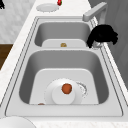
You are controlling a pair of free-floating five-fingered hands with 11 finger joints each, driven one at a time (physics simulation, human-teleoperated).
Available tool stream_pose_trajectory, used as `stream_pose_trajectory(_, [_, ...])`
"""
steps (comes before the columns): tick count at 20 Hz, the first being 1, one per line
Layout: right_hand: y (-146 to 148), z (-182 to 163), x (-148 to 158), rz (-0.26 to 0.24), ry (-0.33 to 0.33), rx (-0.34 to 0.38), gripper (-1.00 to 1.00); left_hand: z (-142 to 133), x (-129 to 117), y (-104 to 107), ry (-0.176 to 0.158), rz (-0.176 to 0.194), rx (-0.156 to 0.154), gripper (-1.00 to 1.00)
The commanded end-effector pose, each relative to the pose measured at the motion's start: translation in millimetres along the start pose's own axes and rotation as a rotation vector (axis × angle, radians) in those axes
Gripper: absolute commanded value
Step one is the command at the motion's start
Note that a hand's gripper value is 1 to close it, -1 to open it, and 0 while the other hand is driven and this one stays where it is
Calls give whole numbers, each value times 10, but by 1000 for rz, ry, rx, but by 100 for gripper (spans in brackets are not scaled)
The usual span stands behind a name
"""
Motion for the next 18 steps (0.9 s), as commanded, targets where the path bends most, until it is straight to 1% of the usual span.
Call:
stream_pose_trajectory(1, [-130,172,-103,32,10,8,-100,0,0,0,0,0,0,0])
stream_pose_trajectory(2, [-144,218,-125,49,15,9,-100,0,0,0,0,0,0,0])
stream_pose_trajectory(4, [-164,303,-199,63,15,7,-100,0,0,0,0,0,0,0])
stream_pose_trajectory(12, [-165,798,-410,35,41,22,-100,0,0,0,0,0,0,0])
stream_pose_trajectory(16, [-165,1033,-434,19,78,48,-100,0,0,0,0,0,0,0])
stream_pose_trajectory(18, [-160,1148,-444,22,97,62,-100,0,0,0,0,0,0,0])
